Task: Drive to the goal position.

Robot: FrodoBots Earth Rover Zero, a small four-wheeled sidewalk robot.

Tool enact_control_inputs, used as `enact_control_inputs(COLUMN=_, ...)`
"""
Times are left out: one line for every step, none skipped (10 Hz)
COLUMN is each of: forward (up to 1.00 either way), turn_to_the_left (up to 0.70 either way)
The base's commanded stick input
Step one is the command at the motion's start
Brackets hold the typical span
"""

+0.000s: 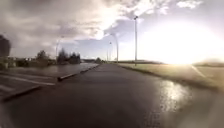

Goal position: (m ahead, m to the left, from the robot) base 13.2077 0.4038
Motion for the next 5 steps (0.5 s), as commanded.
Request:
enact_control_inputs(forward=0.70, turn_to_the_left=0.00)
enact_control_inputs(forward=0.70, turn_to_the_left=0.00)
enact_control_inputs(forward=0.70, turn_to_the_left=0.00)
enact_control_inputs(forward=0.70, turn_to_the_left=0.00)
enact_control_inputs(forward=0.70, turn_to_the_left=0.00)
